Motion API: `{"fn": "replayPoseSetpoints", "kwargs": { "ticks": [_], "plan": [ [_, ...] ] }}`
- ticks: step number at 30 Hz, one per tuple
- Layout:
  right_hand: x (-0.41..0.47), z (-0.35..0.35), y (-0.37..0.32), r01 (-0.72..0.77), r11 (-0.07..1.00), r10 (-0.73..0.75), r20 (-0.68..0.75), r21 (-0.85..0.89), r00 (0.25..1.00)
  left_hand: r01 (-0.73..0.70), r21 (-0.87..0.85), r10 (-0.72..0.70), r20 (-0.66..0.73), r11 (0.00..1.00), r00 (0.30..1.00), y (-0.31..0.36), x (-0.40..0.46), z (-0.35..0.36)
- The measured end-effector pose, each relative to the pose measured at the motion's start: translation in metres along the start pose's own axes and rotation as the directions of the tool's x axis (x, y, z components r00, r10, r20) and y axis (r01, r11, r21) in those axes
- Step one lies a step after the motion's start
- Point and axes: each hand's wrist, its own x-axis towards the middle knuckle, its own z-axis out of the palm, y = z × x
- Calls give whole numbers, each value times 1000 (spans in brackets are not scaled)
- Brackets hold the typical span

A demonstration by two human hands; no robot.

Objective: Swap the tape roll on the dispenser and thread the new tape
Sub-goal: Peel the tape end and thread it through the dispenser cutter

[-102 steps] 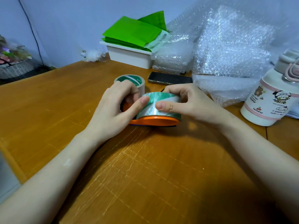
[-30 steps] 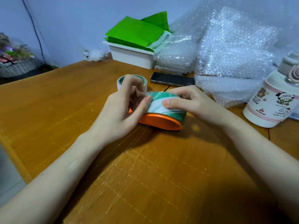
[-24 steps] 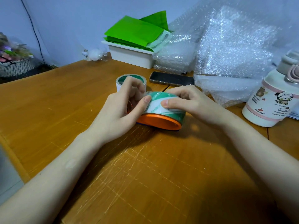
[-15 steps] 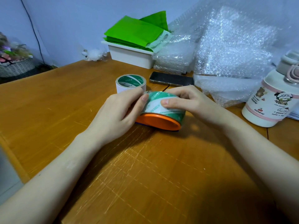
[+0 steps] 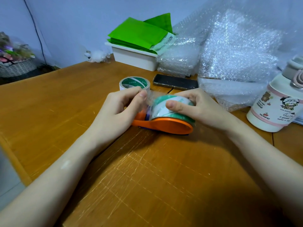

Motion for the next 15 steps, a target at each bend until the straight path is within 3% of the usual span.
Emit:
{"fn": "replayPoseSetpoints", "kwargs": {
  "ticks": [7,15],
  "plan": [
    [1,-7,6,-68,980,60,48,187,997,-9,167,16,-39,986,999,-9,0,-7],
    [-1,-8,3,-57,987,43,96,153,994,40,77,-35,-57,996,998,-8,1,-9]
  ]
}}
